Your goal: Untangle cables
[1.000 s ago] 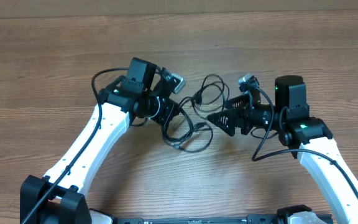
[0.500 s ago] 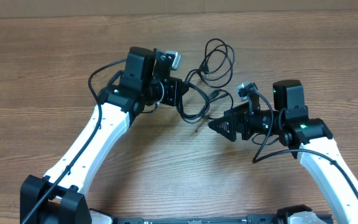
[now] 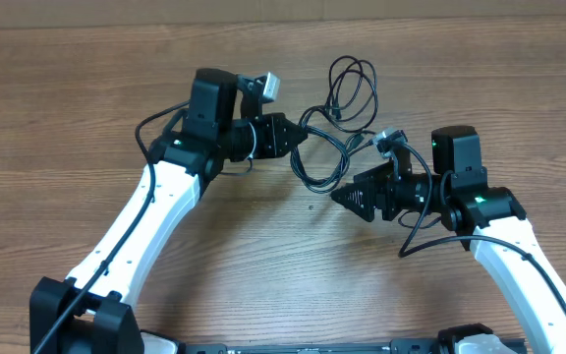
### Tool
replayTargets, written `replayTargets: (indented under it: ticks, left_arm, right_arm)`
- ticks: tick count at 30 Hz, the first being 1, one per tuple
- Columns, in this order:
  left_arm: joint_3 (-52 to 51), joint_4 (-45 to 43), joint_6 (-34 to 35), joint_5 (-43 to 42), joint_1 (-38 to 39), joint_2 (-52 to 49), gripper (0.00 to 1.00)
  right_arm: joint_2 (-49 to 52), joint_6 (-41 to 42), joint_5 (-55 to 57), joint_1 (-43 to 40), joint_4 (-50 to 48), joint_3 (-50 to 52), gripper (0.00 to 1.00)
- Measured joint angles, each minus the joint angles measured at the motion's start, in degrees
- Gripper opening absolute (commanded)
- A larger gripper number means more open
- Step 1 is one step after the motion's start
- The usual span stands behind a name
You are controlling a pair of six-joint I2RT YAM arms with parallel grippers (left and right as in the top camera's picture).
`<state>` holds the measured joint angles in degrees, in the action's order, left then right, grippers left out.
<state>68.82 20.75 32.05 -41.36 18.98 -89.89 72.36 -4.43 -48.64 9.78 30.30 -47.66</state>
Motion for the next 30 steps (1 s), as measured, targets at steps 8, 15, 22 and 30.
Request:
replayTargets:
  ticks: [8, 15, 22, 30]
  left_arm:
    - [0.00, 0.66, 3.34, -2.60, -0.72, 0.00, 0.04]
    - [0.00, 0.68, 4.09, -3.26, -0.72, -0.02, 0.04]
    - [0.00, 0.63, 4.46, -3.48, -0.76, 0.00, 0.04]
    - [0.00, 0.63, 3.37, -3.43, -0.98, 0.00, 0.04]
  right_arm:
    - [0.00, 0.15, -0.87, 0.00, -2.80, 0.00, 0.58]
    - [0.00, 0.92, -3.34, 0.00, -6.38, 0.00, 0.50]
    - [0.00, 4.46, -5.81, -0.04, -11.45, 0.00, 0.47]
    - [0.00, 7.04, -7.08, -0.04, -12.68, 0.00, 0.46]
